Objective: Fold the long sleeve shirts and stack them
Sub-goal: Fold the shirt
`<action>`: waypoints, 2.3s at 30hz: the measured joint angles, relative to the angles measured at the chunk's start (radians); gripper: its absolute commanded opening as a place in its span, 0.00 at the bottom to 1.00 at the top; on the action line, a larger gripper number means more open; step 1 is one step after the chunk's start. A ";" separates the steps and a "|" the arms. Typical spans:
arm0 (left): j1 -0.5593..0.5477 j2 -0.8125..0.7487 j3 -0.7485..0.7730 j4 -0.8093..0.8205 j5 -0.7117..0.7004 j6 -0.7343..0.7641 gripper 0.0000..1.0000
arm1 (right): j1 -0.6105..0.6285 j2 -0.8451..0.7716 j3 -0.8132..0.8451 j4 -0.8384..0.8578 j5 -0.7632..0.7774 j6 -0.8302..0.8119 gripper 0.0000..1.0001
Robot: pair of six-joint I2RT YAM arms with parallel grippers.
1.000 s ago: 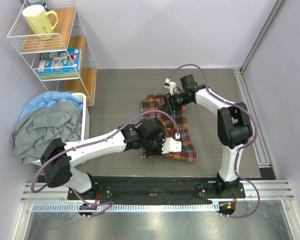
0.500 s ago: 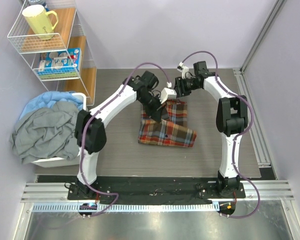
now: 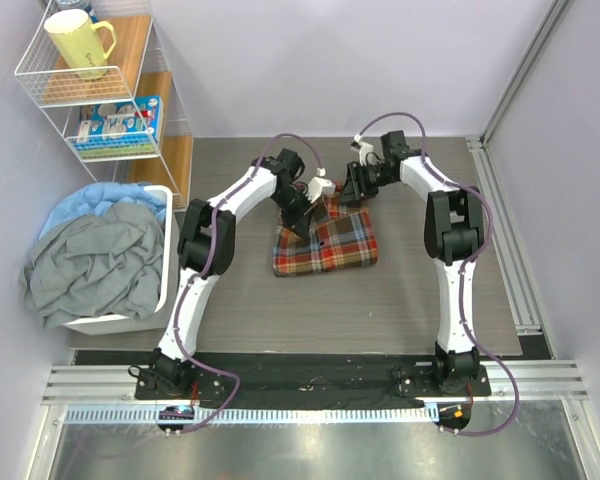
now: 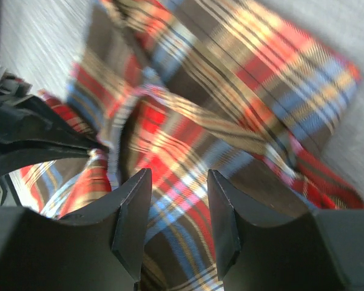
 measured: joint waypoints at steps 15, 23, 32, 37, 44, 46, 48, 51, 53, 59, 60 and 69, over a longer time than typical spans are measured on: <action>-0.127 -0.358 -0.631 0.138 0.032 0.021 0.00 | 0.039 -0.176 -0.470 -0.009 -0.095 0.042 0.45; -0.160 -0.520 -0.710 0.108 0.058 -0.073 0.14 | 0.048 -0.259 -0.440 -0.167 -0.114 -0.026 0.45; -0.154 -0.522 -0.645 0.110 0.098 -0.077 0.49 | 0.055 -0.208 -0.182 -0.162 -0.145 -0.027 0.46; -0.154 -0.522 -0.656 0.123 0.136 -0.080 0.58 | 0.089 -0.135 -0.175 -0.168 -0.151 -0.037 0.46; -0.154 -0.497 -0.715 0.215 0.138 -0.083 0.58 | 0.132 -0.079 -0.175 -0.177 -0.150 -0.063 0.45; -0.154 -0.476 -0.727 0.235 0.137 -0.079 0.56 | 0.139 -0.079 -0.177 -0.176 -0.150 -0.071 0.45; -0.156 -0.455 -0.736 0.245 0.137 -0.074 0.48 | 0.145 -0.079 -0.182 -0.175 -0.149 -0.076 0.45; -0.159 -0.438 -0.743 0.241 0.137 -0.058 0.28 | 0.147 -0.074 -0.194 -0.177 -0.138 -0.089 0.45; -0.163 -0.438 -0.743 0.230 0.142 -0.043 0.11 | 0.147 -0.066 -0.195 -0.177 -0.129 -0.096 0.44; -0.171 -0.438 -0.705 0.157 0.156 -0.008 0.00 | 0.146 -0.035 -0.197 -0.179 -0.108 -0.119 0.41; -0.171 -0.438 -0.696 0.144 0.158 -0.007 0.00 | 0.146 -0.034 -0.198 -0.182 -0.107 -0.122 0.41; -0.099 -0.434 -0.534 0.021 0.154 -0.001 0.00 | 0.146 -0.034 -0.203 -0.209 -0.101 -0.169 0.40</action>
